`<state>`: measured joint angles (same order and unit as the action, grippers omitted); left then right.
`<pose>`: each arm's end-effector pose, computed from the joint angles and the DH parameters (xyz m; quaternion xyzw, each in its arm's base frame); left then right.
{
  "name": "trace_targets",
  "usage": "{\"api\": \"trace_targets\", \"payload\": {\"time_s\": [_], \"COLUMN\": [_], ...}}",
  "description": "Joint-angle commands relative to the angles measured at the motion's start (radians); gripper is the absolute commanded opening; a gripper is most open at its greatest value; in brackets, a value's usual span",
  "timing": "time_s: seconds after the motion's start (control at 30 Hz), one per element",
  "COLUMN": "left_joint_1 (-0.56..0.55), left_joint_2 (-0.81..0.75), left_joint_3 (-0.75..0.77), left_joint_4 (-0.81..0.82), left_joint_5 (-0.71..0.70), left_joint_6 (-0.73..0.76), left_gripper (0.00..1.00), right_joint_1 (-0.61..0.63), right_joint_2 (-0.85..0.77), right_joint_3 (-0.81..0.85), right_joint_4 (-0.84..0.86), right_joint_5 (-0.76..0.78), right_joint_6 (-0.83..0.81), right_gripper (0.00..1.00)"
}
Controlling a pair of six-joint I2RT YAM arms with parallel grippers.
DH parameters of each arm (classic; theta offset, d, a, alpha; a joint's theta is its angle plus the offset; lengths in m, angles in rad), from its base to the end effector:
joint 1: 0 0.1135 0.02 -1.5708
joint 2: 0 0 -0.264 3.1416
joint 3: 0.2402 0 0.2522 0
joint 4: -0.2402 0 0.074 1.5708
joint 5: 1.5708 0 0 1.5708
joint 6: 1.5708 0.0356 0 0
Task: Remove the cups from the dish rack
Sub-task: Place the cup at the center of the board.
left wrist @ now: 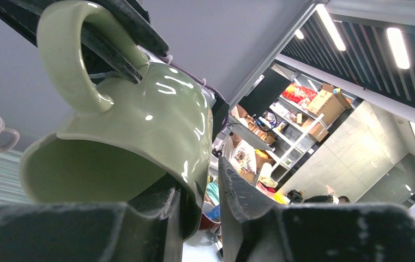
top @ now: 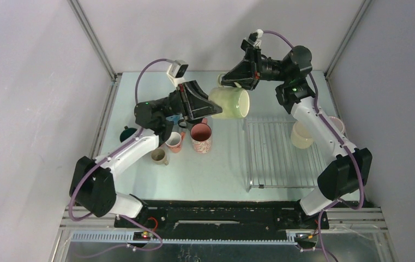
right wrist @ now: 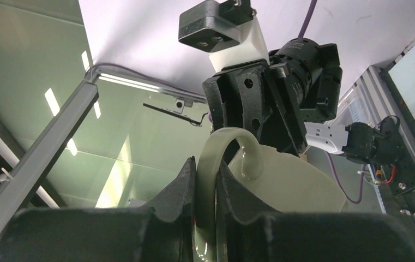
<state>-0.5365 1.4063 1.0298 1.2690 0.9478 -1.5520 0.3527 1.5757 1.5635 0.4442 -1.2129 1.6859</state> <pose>0.2311 -0.1711 0.4135 0.2321 0.4679 -0.8018 0.2904 0.3127 0.1506 0.4707 -0.1034 0.6450 0.7504 0.1009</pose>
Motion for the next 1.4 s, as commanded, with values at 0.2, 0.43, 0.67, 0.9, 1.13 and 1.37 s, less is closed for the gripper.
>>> {"api": "trace_targets", "payload": {"time_s": [0.2,0.43,0.67,0.9,1.13,1.37], "left_joint_1": [-0.052,-0.054,-0.054,-0.054,-0.054,-0.056], "left_joint_2": [-0.102,-0.188,-0.26,-0.337,-0.414,-0.473], "left_joint_3": [0.098,0.069,0.051,0.071,0.096,0.076], "left_joint_4": [-0.09,-0.393,-0.592,-0.994,-1.391,-1.699], "left_joint_5": [0.008,-0.064,-0.176,-0.306,-0.427,-0.56], "left_joint_6": [0.091,0.338,0.476,0.679,0.884,1.023], "left_gripper": [0.0,0.0,0.0,0.0,0.0,0.0], "right_joint_1": [0.002,-0.007,-0.013,-0.046,-0.037,0.01], "right_joint_2": [0.018,0.035,0.022,-0.095,-0.229,-0.367], "right_joint_3": [-0.004,-0.039,-0.097,-0.092,0.009,-0.082], "right_joint_4": [0.133,0.148,0.165,-0.351,-1.003,-1.152], "right_joint_5": [0.066,0.076,0.095,0.2,0.616,0.92], "right_joint_6": [0.018,-0.031,-0.076,-0.51,-1.023,-1.17], "right_gripper": [0.0,0.32,0.7,0.84,0.93,1.0]}}
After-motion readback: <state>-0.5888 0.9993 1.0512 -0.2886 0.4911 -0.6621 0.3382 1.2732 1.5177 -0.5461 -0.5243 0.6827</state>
